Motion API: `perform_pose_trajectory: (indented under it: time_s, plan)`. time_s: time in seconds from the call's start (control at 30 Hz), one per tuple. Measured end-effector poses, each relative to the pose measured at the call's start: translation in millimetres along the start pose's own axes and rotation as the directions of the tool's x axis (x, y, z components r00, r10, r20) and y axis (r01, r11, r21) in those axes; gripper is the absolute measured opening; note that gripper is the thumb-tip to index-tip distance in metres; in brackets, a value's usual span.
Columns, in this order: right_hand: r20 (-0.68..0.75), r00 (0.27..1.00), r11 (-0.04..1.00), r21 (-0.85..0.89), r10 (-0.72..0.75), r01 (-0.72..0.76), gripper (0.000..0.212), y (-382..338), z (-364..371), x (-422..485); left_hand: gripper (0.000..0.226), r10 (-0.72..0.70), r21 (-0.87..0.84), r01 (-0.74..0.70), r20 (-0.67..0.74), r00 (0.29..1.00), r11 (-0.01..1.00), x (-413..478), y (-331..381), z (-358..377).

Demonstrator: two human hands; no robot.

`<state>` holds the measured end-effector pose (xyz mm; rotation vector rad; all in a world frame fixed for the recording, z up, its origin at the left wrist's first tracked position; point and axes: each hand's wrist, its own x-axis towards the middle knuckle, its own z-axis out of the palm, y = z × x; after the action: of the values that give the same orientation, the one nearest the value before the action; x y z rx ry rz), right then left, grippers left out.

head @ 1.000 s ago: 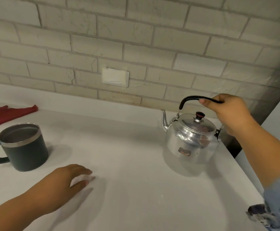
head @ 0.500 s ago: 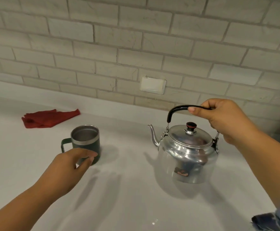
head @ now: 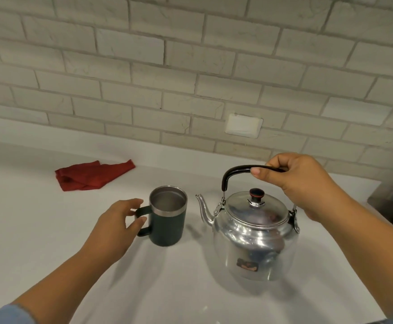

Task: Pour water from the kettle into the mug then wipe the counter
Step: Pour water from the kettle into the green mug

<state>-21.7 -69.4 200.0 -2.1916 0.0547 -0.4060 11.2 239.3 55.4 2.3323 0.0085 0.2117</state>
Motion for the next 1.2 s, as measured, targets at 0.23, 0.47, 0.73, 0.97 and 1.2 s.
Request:
perform_pose_trajectory:
  time_s: [0.23, 0.47, 0.73, 0.97, 1.2]
  plan:
    - [0.077, 0.994, 0.995, -0.063, -0.076, 0.081, 0.014, -29.9, 22.9, -2.6, 0.020, 0.054, -0.102, -0.055, -0.011, 0.998, 0.993, 15.3, -18.3, -1.4]
    - [0.101, 0.990, 0.980, -0.157, -0.103, 0.118, 0.013, -47.1, 29.8, 0.9, 0.018, 0.085, -0.155, -0.076, 0.049, 0.995, 0.985, 21.8, -20.9, -6.6]
    - [0.113, 0.990, 0.971, -0.213, -0.081, 0.104, 0.013, -55.9, 29.9, 0.7, 0.017, 0.085, -0.161, -0.071, 0.083, 0.993, 0.984, 25.1, -22.4, -7.2]
    - [0.105, 0.992, 0.961, -0.258, -0.071, 0.096, 0.013, -61.7, 31.3, 1.1, 0.017, 0.093, -0.159, -0.077, 0.094, 0.991, 0.984, 26.3, -23.7, -7.8]
    - [0.126, 0.990, 0.954, -0.286, -0.055, 0.090, 0.012, -64.5, 31.4, 1.3, 0.018, 0.095, -0.163, -0.079, 0.091, 0.991, 0.984, 26.2, -25.2, -7.4]
